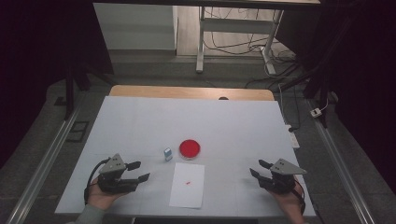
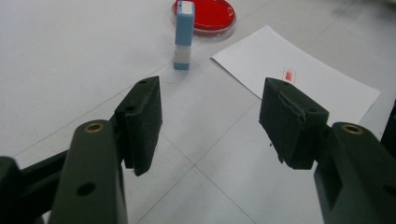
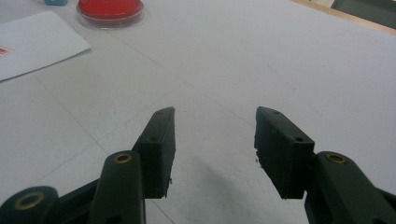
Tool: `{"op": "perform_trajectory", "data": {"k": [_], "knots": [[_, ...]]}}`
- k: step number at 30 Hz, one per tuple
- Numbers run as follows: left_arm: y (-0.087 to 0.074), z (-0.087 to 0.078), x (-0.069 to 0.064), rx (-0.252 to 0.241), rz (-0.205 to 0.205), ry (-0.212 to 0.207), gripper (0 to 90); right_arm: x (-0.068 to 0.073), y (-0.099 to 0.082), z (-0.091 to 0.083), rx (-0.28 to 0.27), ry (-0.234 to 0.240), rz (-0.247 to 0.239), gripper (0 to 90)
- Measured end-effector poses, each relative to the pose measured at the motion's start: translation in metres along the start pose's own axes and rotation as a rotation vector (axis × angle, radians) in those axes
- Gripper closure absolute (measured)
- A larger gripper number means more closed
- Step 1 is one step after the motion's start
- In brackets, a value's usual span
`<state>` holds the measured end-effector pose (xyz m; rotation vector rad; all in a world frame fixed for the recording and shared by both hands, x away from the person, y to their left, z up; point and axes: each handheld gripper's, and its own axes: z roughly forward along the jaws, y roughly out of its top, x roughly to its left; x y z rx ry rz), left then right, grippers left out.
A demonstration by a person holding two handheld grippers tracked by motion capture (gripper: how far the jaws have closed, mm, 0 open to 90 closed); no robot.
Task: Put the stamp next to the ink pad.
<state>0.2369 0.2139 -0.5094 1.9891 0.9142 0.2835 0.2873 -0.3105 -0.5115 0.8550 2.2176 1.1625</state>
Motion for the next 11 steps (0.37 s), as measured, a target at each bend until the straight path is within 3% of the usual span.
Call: {"op": "perform_trajectory", "data": {"k": [11], "knots": [[-0.0003, 0.0006, 0.0010, 0.007, -0.004, 0.005, 39.3, 0.0002, 0.0002, 0.0004, -0.003, 0.005, -0.001, 47.6]]}}
